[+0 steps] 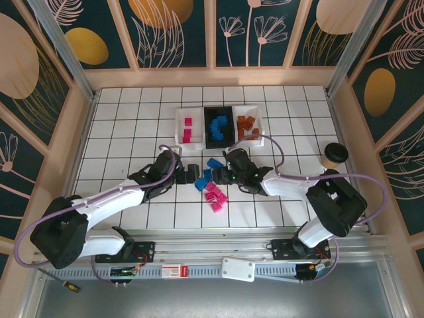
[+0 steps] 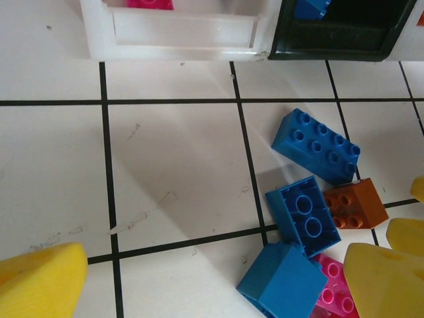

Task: Sort the legos into containers by color
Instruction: Pick up the lego from the center of the table, then place the lego in the container.

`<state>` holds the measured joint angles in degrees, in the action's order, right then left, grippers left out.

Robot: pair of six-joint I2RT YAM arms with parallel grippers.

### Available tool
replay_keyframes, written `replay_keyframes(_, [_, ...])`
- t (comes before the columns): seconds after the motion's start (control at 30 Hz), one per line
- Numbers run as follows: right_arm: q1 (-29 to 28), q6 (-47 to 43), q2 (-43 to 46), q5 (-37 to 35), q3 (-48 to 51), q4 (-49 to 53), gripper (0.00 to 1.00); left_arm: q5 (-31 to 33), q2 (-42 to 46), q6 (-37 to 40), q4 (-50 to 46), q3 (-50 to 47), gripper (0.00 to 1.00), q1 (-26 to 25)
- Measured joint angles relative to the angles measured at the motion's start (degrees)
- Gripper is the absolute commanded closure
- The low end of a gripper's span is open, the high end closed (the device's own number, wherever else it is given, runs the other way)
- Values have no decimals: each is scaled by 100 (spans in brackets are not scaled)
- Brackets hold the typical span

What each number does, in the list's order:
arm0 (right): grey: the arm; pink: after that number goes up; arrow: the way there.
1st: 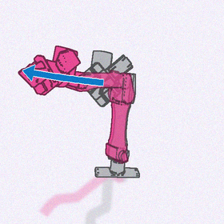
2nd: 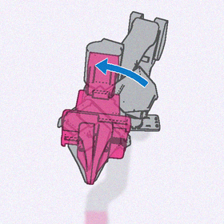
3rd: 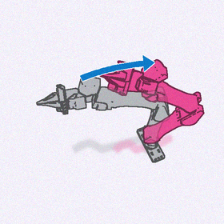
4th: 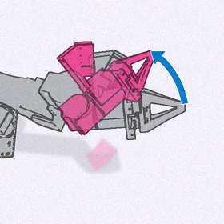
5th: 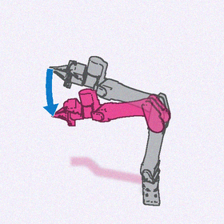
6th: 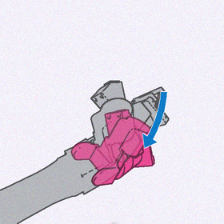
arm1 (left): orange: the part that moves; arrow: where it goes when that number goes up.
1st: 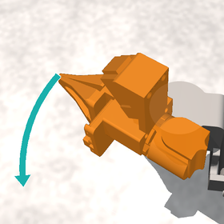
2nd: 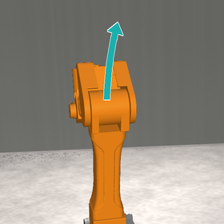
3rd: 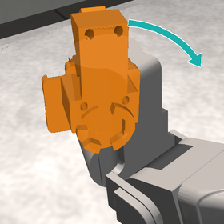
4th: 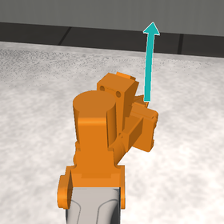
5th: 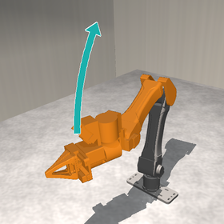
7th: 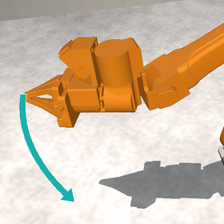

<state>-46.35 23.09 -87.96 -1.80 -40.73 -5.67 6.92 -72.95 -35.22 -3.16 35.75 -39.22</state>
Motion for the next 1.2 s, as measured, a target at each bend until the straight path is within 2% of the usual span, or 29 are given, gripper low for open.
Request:
replay_keyframes(0.17, [0,39,-293,66,44,-284,41,0,0,-4,0,-52,1,0])
replay_keyframes(0.27, [0,44,-505,146,44,-466,48,-2,2,-4,2,-52,1,0])
replay_keyframes(0.5, [48,122,-767,197,39,-737,80,-26,0,-4,2,-52,1,0])
replay_keyframes(0.6, [111,122,-721,221,42,-739,88,-42,0,-4,2,-52,1,0])
replay_keyframes(0.77, [459,-11,90,260,155,-466,91,-46,0,0,0,-50,1,0])
replay_keyframes(0.87, [1110,-33,726,330,90,-348,92,-79,-9,0,2,-50,1,0])
replay_keyframes(0.93, [1646,-50,822,315,-208,-243,92,-116,-42,0,2,-46,1,0])
replay_keyframes(1.03, [2205,-98,413,271,-940,-125,92,-201,-111,0,9,-37,1,0])
replay_keyframes(1.17, [2481,-190,-581,179,-1954,0,90,-306,-166,4,22,-28,1,0])
replay_keyframes(1.2, [2516,-205,-824,164,-2166,46,85,-350,-197,9,22,-15,1,0])
